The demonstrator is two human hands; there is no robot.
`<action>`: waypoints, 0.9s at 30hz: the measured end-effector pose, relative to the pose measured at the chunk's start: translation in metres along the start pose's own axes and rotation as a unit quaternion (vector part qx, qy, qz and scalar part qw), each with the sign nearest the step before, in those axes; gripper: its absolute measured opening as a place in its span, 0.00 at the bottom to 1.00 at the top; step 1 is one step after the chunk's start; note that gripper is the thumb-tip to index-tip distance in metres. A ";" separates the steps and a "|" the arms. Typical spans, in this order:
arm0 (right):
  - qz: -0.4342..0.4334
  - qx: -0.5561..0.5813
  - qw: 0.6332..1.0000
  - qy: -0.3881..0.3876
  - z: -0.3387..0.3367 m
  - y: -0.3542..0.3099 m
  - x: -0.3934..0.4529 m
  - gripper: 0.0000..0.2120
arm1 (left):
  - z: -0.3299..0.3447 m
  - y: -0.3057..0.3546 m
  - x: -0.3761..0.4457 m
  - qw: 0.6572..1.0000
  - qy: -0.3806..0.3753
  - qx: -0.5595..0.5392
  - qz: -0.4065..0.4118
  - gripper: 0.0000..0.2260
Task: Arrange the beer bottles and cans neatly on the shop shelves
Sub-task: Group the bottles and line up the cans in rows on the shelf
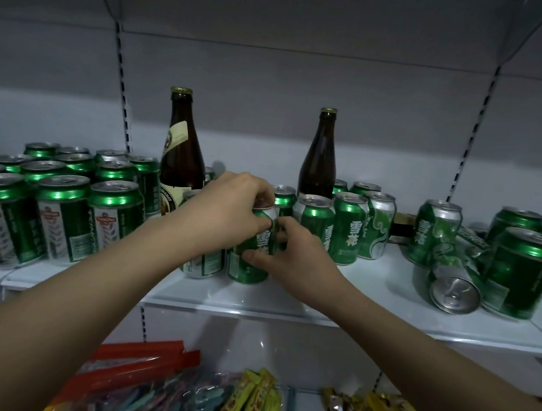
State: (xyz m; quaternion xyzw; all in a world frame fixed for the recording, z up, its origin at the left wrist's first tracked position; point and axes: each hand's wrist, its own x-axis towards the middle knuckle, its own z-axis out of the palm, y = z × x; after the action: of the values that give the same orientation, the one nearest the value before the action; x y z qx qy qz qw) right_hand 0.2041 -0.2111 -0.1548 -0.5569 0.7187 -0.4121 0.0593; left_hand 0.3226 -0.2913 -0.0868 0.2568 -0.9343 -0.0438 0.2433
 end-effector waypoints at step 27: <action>0.008 -0.461 0.877 -0.136 -0.205 0.085 -0.063 0.18 | 0.144 0.180 0.030 0.932 -0.060 -0.357 0.026 0.22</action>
State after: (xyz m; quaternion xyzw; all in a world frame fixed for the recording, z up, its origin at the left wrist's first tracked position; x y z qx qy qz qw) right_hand 0.0522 -0.0462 -0.0997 -0.5660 0.8166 0.0455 -0.1037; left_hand 0.1486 -0.1567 -0.1634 0.1256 -0.8762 -0.3833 0.2637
